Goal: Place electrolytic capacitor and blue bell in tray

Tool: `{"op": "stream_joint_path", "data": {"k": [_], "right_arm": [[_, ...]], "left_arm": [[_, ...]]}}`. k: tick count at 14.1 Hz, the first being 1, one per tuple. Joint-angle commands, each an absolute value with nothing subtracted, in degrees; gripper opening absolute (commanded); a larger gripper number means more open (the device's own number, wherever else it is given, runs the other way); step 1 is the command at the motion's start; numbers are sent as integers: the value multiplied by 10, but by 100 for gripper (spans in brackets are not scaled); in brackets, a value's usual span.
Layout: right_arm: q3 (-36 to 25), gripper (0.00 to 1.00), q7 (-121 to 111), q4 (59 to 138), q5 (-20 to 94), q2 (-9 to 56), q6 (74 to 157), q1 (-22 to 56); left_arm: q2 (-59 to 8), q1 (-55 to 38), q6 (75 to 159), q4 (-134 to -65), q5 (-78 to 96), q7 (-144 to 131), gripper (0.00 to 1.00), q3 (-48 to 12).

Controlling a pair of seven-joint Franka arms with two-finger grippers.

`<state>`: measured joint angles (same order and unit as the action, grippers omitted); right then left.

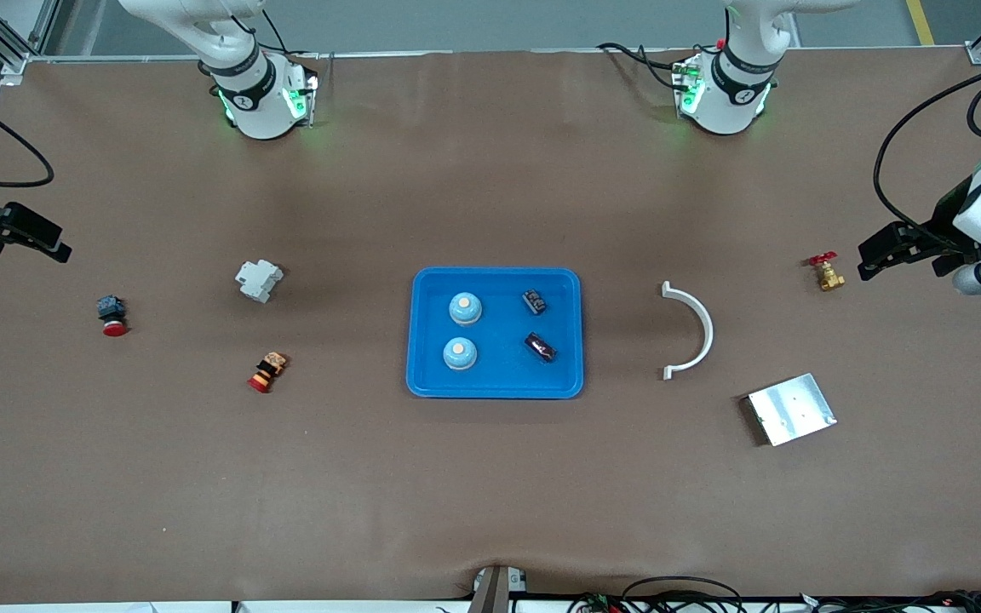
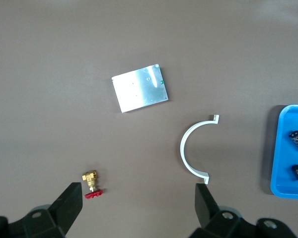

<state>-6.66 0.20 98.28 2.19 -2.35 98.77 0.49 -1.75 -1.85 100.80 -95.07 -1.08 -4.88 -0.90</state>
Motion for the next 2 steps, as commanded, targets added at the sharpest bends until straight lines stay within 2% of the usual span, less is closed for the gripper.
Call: {"op": "stream_joint_path", "data": {"k": [1,2], "right_arm": [[-57,100,10,999,29,-39,997,-4],[-56,100,10,999,27,-39,997,-3]], "left_arm": [[-22,-19,1005,-936,-8,-47,100,-10],[-22,-19,1005,-935,-9,-46,100,-10]]}}
